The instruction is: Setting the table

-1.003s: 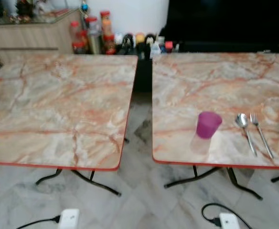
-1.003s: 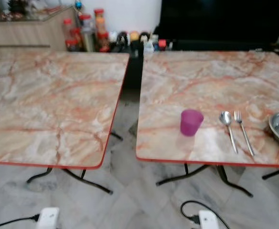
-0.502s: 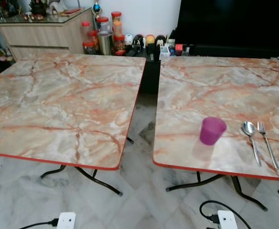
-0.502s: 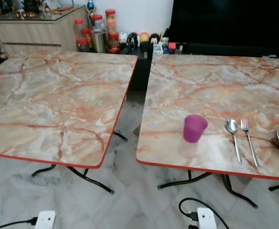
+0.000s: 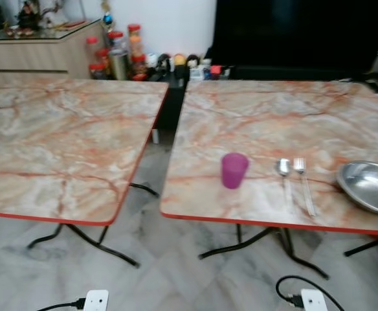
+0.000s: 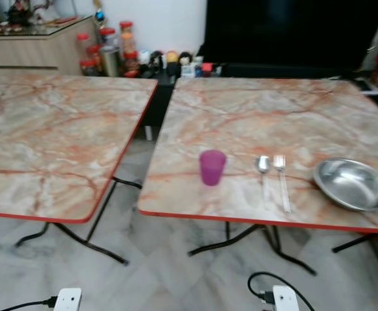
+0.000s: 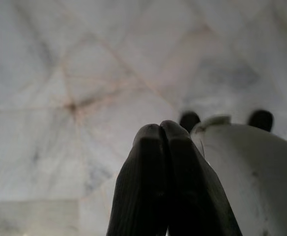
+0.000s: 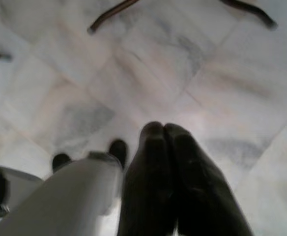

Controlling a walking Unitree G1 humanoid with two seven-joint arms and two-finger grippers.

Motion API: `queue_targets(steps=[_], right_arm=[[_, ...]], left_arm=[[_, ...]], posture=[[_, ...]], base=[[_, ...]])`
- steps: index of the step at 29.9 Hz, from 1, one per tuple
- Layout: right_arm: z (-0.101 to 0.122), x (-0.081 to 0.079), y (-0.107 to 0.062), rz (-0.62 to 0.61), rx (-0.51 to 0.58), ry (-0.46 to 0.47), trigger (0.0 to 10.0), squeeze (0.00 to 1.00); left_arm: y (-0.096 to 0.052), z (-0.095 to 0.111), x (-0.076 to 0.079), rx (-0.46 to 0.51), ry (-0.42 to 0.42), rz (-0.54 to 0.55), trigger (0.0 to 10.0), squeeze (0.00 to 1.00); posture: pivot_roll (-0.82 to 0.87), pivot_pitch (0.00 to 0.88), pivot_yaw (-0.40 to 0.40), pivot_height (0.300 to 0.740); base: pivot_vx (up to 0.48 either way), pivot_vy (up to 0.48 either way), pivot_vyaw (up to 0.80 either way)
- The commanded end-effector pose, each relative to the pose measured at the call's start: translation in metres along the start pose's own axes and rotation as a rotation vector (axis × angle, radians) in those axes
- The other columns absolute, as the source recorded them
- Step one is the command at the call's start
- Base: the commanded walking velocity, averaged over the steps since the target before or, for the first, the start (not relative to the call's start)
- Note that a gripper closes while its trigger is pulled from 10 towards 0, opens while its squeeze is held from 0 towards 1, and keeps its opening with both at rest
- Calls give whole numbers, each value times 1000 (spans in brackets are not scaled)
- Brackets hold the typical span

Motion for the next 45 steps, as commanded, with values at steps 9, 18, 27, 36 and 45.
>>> queue_targets(steps=[9,18,27,36,45], right_arm=[[1,10,-3,-27,1,0,10000,0],[2,9,-3,-20,13,7,10000,0],[2,12,-3,-39,-1,-53,10000,0],[1,11,-3,-27,0,-30,10000,0],[2,11,-3,-29,4,-22,10000,0]], left_arm=[[1,5,7,10,-4,-13,10000,0],[1,5,7,10,-9,-11,10000,0],[1,5,8,12,-11,-12,10000,0],[1,4,6,11,-13,-7,10000,0],[1,9,-4,34,-18,19,10000,0]], posture=[[-2,0,-28,740],[-5,0,-31,740],[-5,0,-32,740],[-5,0,-35,740],[-3,1,-43,740]], base=[[0,-420,0],[0,-429,0],[0,-422,346],[0,-420,0],[0,-175,0]])
Point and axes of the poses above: a point about 5 cm out from each wrist's last joint towards the gripper, its own y axis pointing out of the wrist towards the gripper, its own z axis along the axis of the wrist's last joint, x = y × z, the point moved 3 cm from there along y, pointing out of the wrist towards the gripper, and after that the axes turned 3 degrees about -y, right-handed, at the moved point
